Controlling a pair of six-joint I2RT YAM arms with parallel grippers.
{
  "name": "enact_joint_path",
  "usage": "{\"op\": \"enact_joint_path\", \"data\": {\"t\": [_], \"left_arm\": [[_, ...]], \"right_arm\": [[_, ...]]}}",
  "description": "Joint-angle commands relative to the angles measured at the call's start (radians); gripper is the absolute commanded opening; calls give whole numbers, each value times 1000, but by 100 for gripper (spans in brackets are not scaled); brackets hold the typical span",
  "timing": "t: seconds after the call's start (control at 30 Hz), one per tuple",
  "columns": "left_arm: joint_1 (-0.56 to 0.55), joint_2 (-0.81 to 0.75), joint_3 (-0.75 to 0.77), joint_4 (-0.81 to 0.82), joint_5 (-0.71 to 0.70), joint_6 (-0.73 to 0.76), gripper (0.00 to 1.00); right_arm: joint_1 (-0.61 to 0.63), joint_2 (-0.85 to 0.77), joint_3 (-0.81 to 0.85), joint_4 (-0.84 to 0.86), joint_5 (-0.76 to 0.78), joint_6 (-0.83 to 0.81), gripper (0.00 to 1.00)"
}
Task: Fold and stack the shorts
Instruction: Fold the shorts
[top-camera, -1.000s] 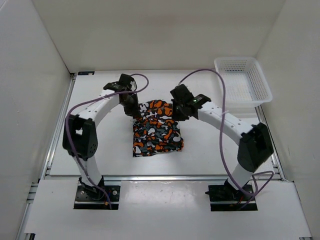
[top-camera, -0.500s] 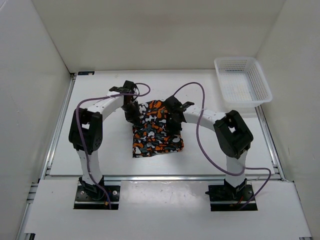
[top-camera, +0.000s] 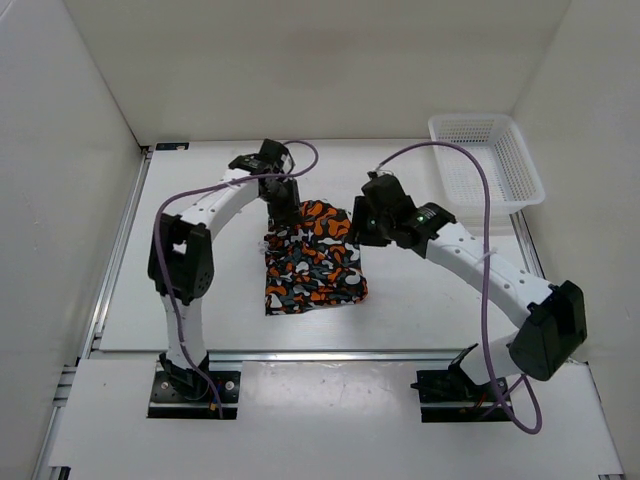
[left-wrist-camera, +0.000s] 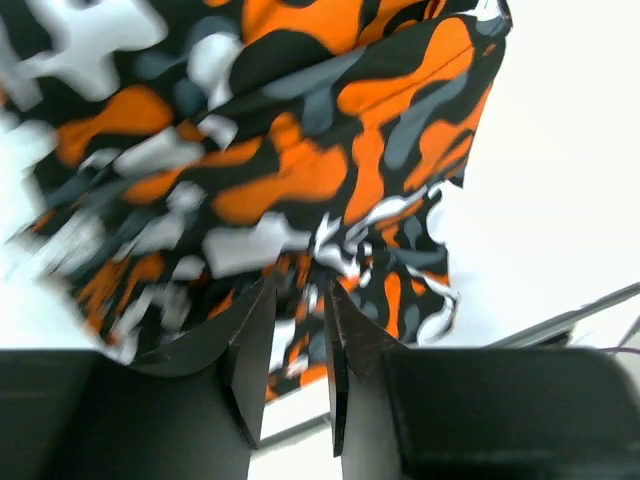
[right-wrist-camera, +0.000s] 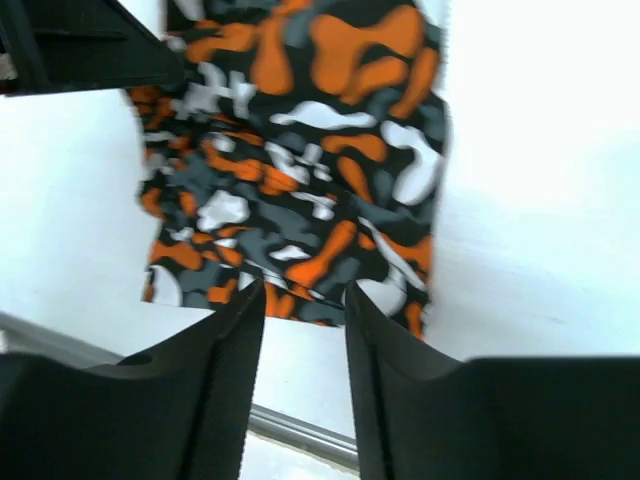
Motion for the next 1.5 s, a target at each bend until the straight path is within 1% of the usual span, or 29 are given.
{"op": "enact_joint_path", "data": {"t": [0.0,0.03,0.07,0.13,0.23,0.27,0.3,0.33,0.37,0.4,0.53,0.73,0.8,0.97,1.1,1.23,1.27,1.3,1.33,1.37,1.4,1.43,1.47], "left_arm": [[-39,92,43,-21,31,5,38],[-67,118,42,-33,31,17,38],[-67,119,28,-33,31,17,38],[-81,87,-1,-33,0,17,38],[-90,15,-64,-33,-34,7,38],[-90,-25,-79,-33,-43,7,35],[-90,-44,-102,-33,-54,-2,24],[-90,-61,-112,-33,-66,-3,18],[-90,-79,-122,-33,-66,-3,13],[-90,-108,-145,-33,-66,-3,11],[-111,-147,-220,-33,-43,-3,11],[-135,-138,-366,-1,-100,-12,11],[-135,-138,-394,-1,-110,-22,11],[-135,-210,-489,10,-133,-44,11],[-135,-220,-533,21,-184,-79,11],[-135,-207,-534,21,-184,-88,11],[-135,-254,-520,21,-184,-88,11],[-135,-278,-506,2,-184,-88,11],[-135,-303,-489,-17,-214,-88,11],[-135,-349,-468,-43,-233,-88,12],[-135,-372,-428,-98,-253,-79,15],[-124,-393,-411,-126,-294,-79,18],[-113,-415,-399,-151,-308,-67,21]], "right_arm": [[-24,-44,-63,-80,60,18,44],[-50,-111,-108,-103,69,29,47],[-50,-112,-109,-103,69,29,48],[-64,-162,-153,-114,80,29,48],[-107,-196,-190,-114,80,38,49],[-107,-205,-190,-114,80,28,49],[-116,-205,-190,-123,80,28,49],[-116,-205,-190,-123,95,16,49],[-116,-205,-190,-123,109,6,49],[-127,-205,-190,-135,121,6,49],[-148,-214,-179,-144,135,-12,49],[-148,-215,-179,-144,135,-21,49],[-148,-225,-190,-144,135,-21,49],[-148,-247,-221,-154,144,-21,49],[-148,-256,-230,-154,144,-12,49],[-148,-256,-230,-163,144,-12,49],[-148,-265,-230,-172,144,-12,62],[-148,-276,-230,-172,158,-12,71],[-148,-276,-230,-183,170,-12,79],[-148,-288,-230,-183,184,-12,85],[-160,-300,-218,-198,198,-12,93],[-160,-300,-218,-213,208,-12,95],[-188,-314,-207,-213,219,-21,97]]}}
